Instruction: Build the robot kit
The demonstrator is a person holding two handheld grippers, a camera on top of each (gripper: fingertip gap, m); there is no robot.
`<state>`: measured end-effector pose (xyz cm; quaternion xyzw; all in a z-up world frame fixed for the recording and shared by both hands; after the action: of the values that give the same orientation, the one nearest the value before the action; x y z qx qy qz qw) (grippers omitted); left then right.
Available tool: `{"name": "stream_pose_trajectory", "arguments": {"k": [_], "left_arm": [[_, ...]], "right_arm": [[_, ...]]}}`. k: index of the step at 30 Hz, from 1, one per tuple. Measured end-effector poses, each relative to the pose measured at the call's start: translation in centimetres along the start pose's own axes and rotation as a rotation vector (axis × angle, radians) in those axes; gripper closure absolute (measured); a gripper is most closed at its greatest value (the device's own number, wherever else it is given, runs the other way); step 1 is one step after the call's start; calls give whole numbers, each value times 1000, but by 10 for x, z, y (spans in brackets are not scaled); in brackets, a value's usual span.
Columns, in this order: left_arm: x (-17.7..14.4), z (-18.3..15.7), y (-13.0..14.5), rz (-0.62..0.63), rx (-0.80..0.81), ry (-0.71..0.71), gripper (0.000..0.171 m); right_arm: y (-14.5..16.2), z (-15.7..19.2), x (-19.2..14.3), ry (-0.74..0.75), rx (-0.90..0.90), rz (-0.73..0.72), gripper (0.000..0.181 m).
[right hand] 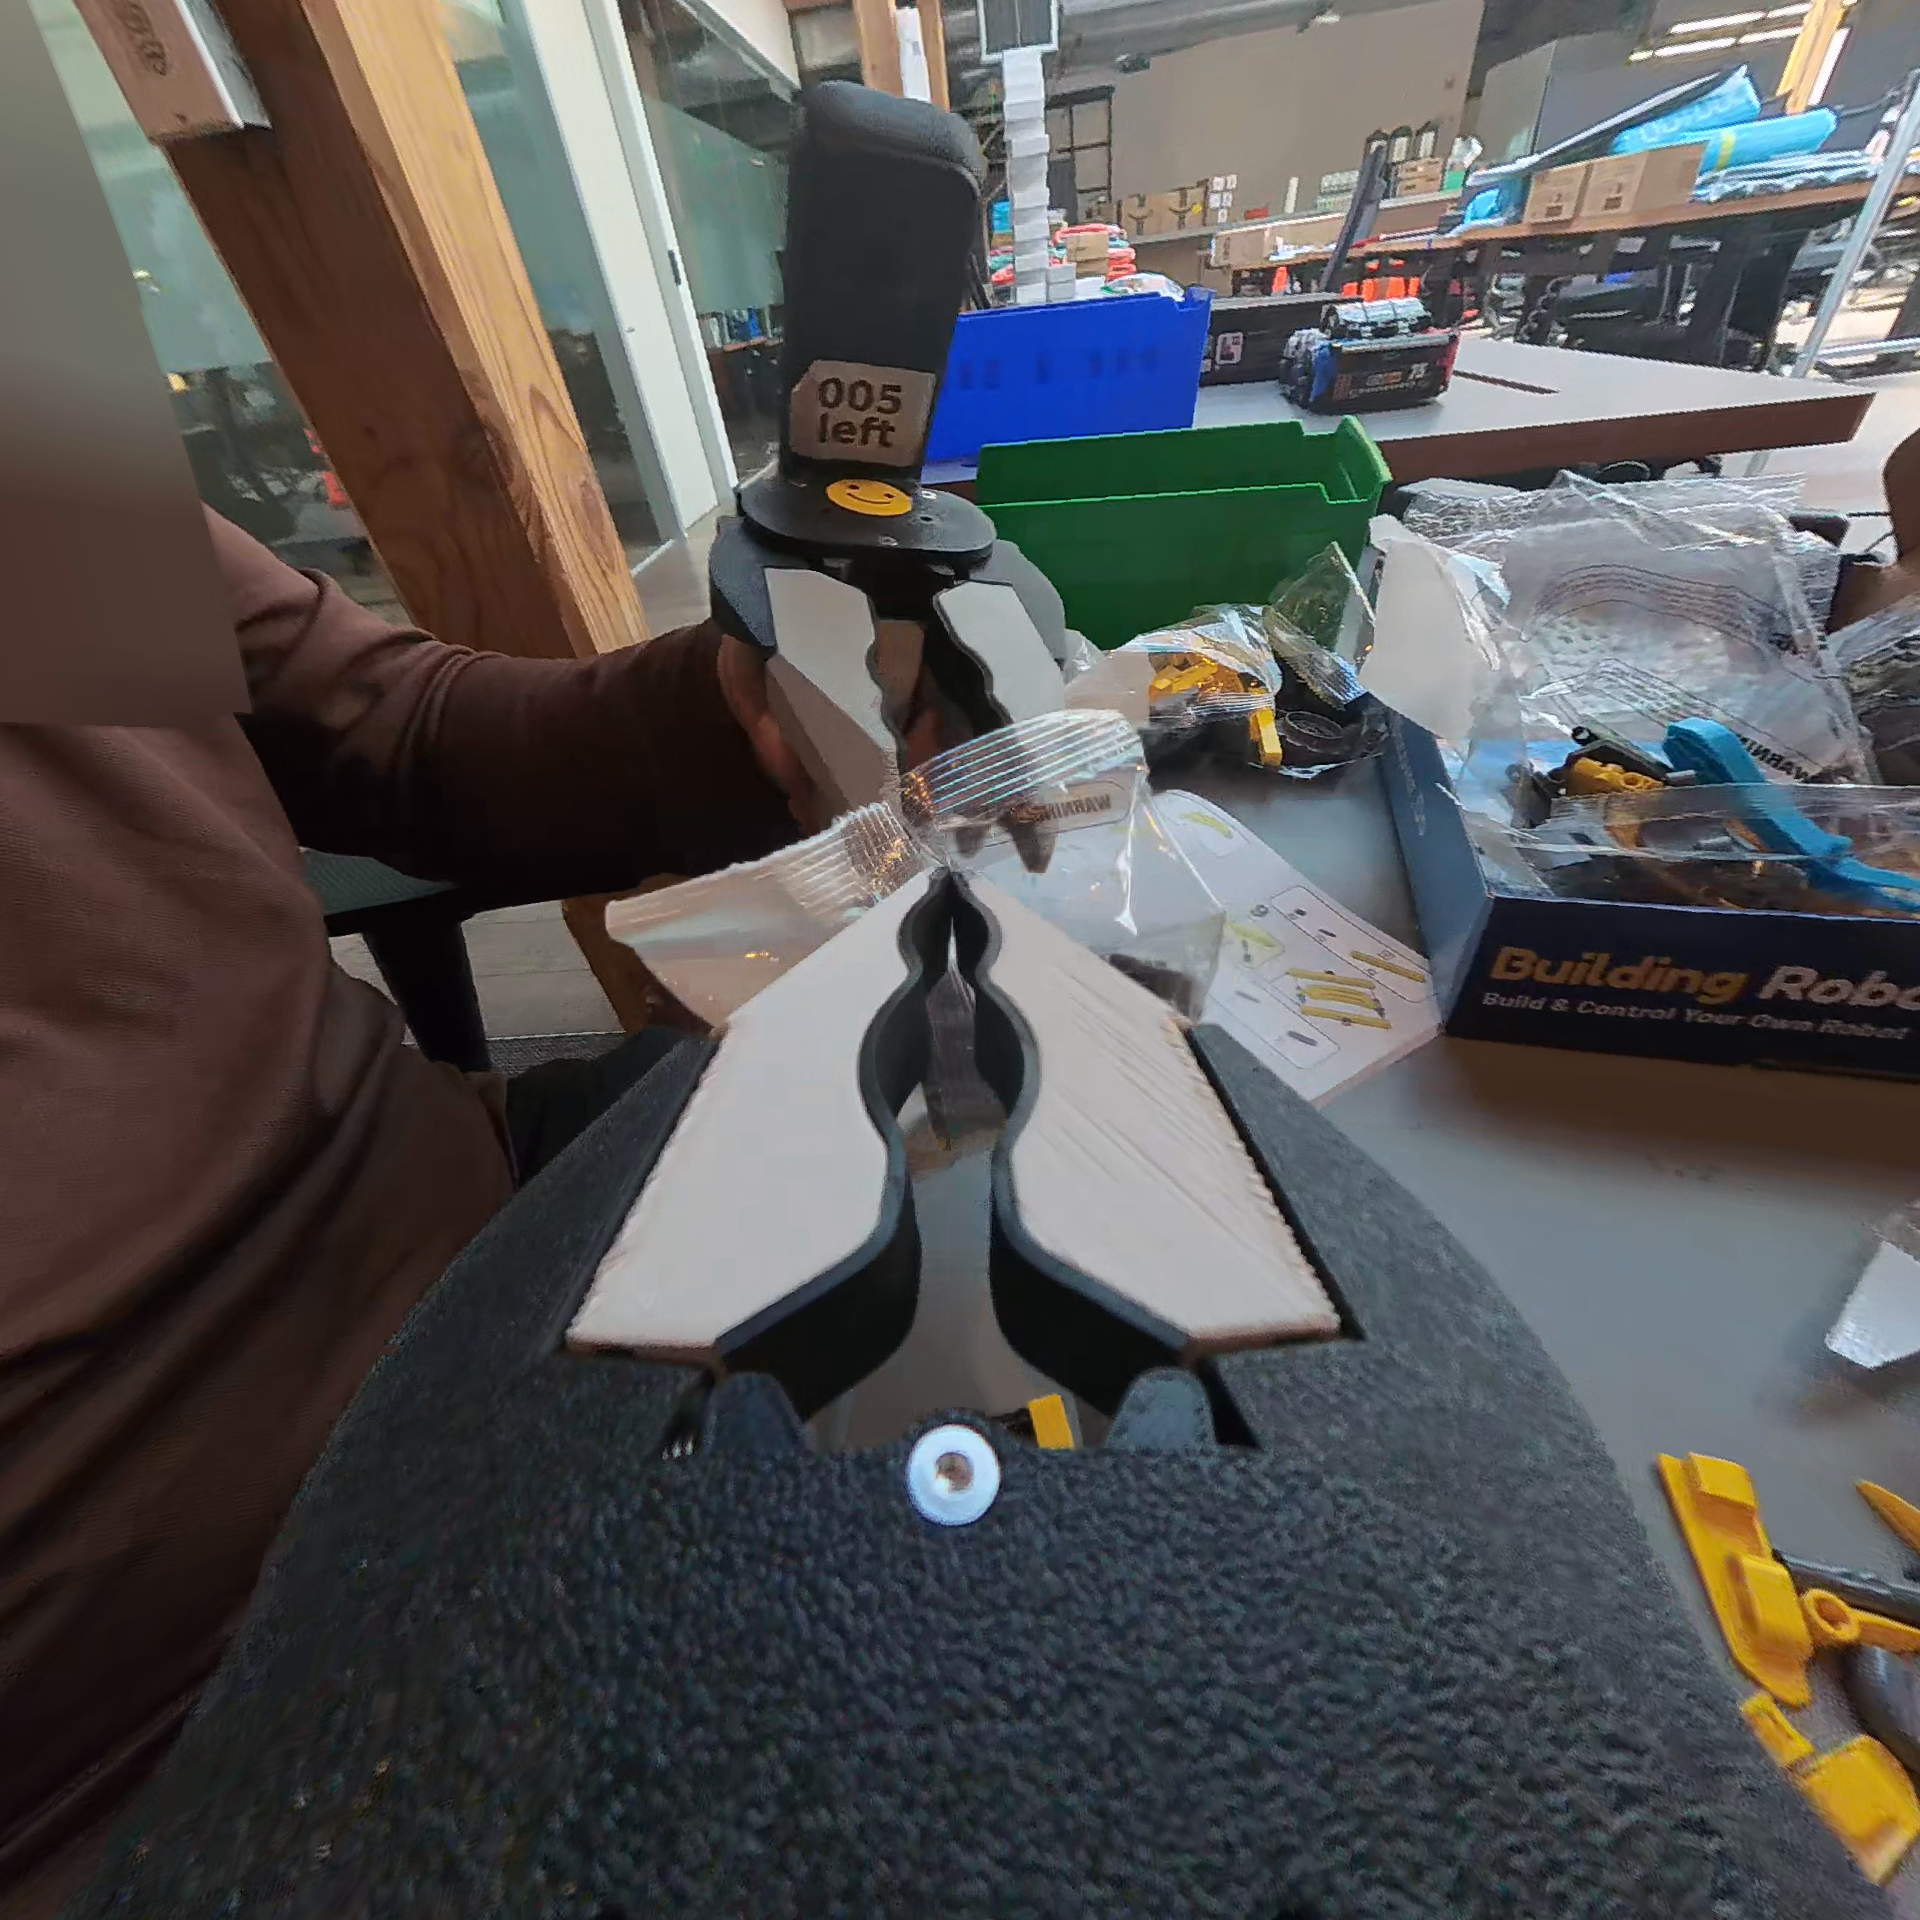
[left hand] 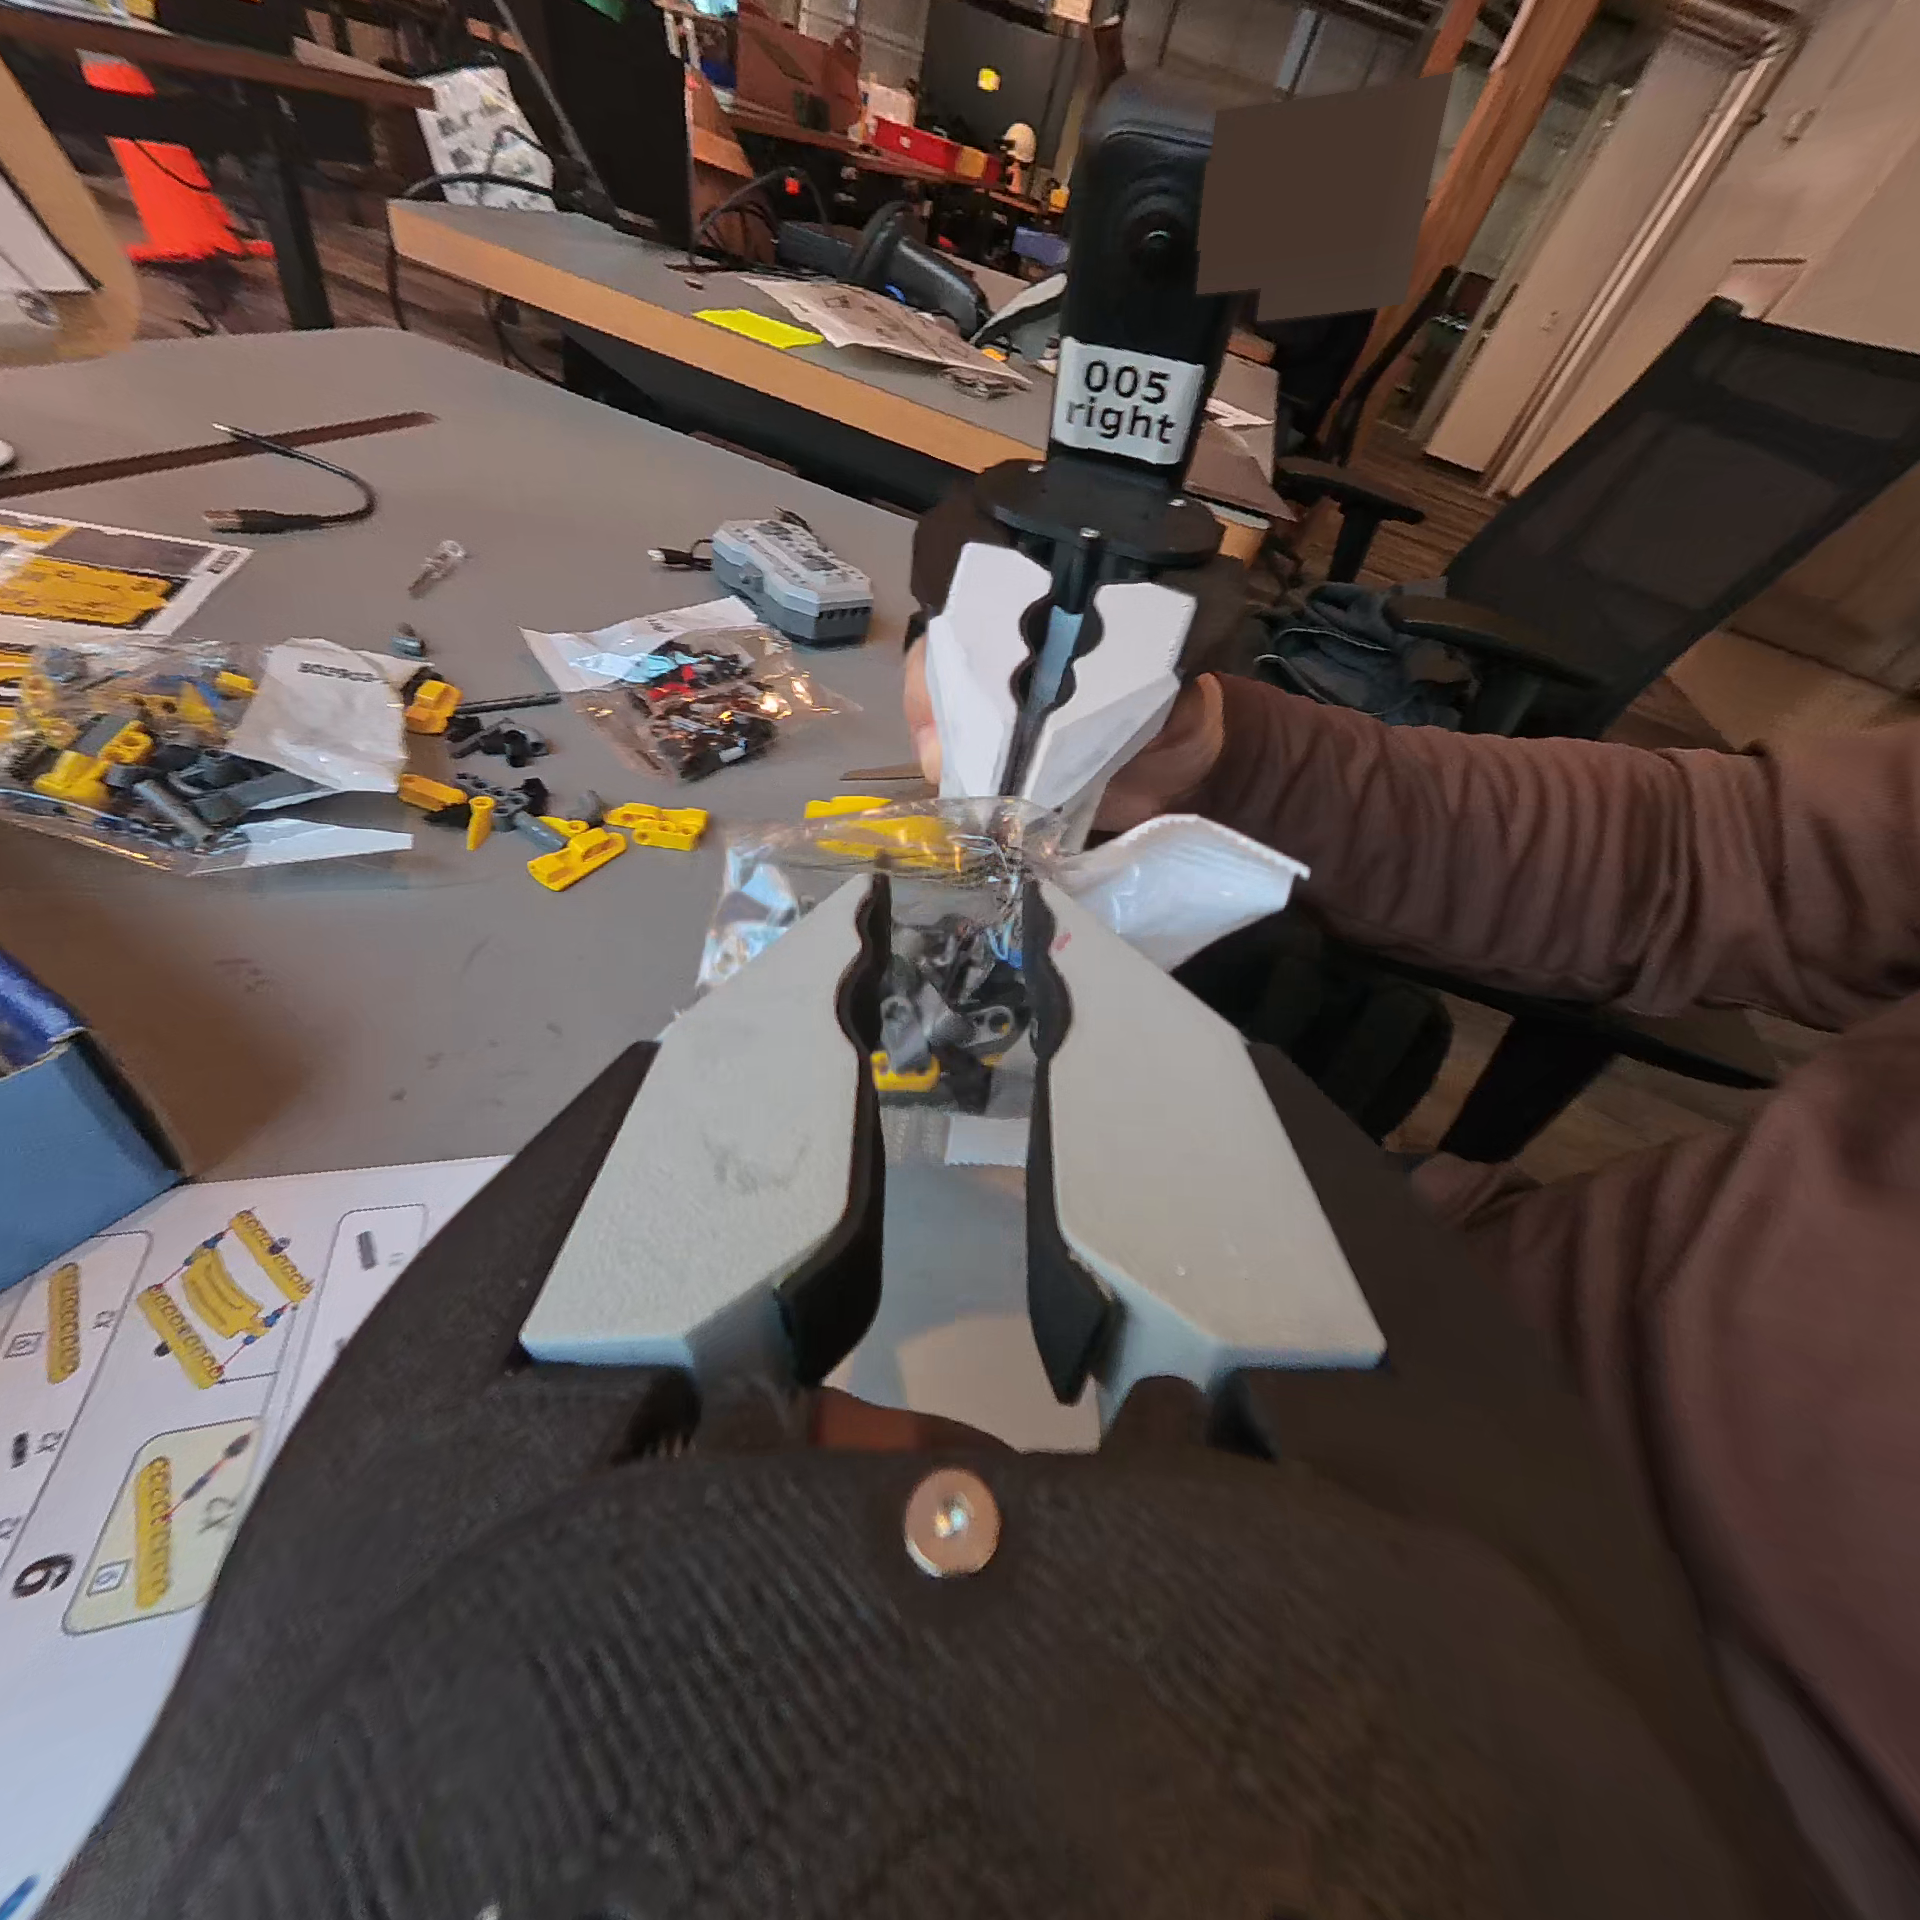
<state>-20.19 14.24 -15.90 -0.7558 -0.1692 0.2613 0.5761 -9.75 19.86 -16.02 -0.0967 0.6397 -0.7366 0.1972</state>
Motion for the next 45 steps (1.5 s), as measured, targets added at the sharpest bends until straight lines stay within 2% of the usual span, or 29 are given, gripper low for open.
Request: {"name": "stream_pose_trajectory", "arguments": {"k": [2,3,7,13,17,19,21,24,26,28,30,33,39,45], "left_arm": [[-1,-6,-1,-14,-17,68,153],[-1,-8,-1,-18,-22,91,160],[6,-6,7,35,14,37,171],[5,9,10,50,40,-108,171],[3,15,15,97,83,-189,171],[-2,16,15,107,54,-206,171],[-11,12,15,131,56,-218,171],[-27,-1,19,177,124,-253,171],[-37,-7,24,208,167,-283,171],[-46,-14,25,194,162,-283,171],[-56,-20,24,175,162,-284,171],[-70,-23,30,198,176,-311,171],[-90,-24,42,172,125,-309,171],[-88,-17,58,148,107,-275,171]], "right_arm": [[-1,5,0,-46,12,-14,181],[-2,6,1,-61,23,-23,181],[0,7,5,-36,33,6,181],[1,-10,5,203,13,102,181],[5,-16,13,375,-57,222,181],[5,-15,19,408,-64,239,181],[3,-8,26,355,-83,239,181],[-2,4,33,193,-54,211,178],[-8,7,40,121,-13,182,158],[-7,12,51,44,7,212,154],[-3,12,65,34,-17,251,156],[0,20,82,-49,-27,264,174],[7,25,106,-124,13,282,176],[16,21,115,-110,-17,321,181]]}}
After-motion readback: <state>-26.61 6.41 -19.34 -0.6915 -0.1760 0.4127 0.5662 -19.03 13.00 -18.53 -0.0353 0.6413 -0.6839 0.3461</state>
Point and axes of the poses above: each gripper's, where its closed fingertips meet, x out along the fingers, y out of its underside, z = x × y across the jaws, the point moved 6 cm from there along -x, back along the fingers, and after that the axes turned 3 degrees about x, right-handed, at the moved point
